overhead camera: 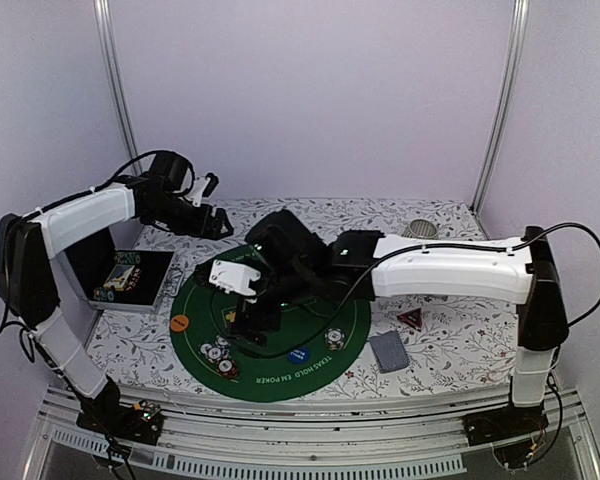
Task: Distribute texas hold em gaming equipment
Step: Move the poker chip to the big blind area.
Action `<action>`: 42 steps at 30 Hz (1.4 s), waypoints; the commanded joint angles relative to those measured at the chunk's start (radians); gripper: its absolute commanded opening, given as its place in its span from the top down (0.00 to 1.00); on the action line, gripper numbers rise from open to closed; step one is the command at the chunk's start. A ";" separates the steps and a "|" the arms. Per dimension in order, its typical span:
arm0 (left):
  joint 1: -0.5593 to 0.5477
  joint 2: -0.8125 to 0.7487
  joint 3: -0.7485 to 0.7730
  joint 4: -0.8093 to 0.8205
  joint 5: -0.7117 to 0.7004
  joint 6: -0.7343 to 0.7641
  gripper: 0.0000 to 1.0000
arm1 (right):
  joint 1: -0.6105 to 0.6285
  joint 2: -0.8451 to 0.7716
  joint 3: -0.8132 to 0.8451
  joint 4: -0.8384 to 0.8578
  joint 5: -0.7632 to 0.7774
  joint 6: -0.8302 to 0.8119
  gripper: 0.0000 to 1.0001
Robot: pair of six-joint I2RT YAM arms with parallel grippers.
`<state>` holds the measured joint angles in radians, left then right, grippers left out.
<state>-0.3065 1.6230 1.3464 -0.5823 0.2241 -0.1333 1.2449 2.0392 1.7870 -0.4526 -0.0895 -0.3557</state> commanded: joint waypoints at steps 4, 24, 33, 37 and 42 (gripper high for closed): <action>-0.202 0.261 0.171 -0.097 -0.104 0.127 0.02 | -0.177 -0.335 -0.289 0.098 -0.004 0.124 0.01; -0.295 0.711 0.476 -0.235 -0.193 0.129 0.28 | -0.277 -0.512 -0.535 0.140 0.141 0.252 0.01; -0.303 0.731 0.487 -0.258 -0.195 0.122 0.47 | -0.276 -0.507 -0.537 0.141 0.134 0.241 0.01; -0.304 0.745 0.496 -0.246 -0.198 0.126 0.55 | -0.276 -0.498 -0.533 0.141 0.125 0.242 0.01; -0.304 0.750 0.500 -0.246 -0.213 0.133 0.59 | -0.275 -0.500 -0.535 0.141 0.125 0.240 0.01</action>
<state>-0.5938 2.3177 1.8423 -0.8291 0.0078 -0.0109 0.9676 1.5299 1.2545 -0.3283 0.0357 -0.1158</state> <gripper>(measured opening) 0.438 0.988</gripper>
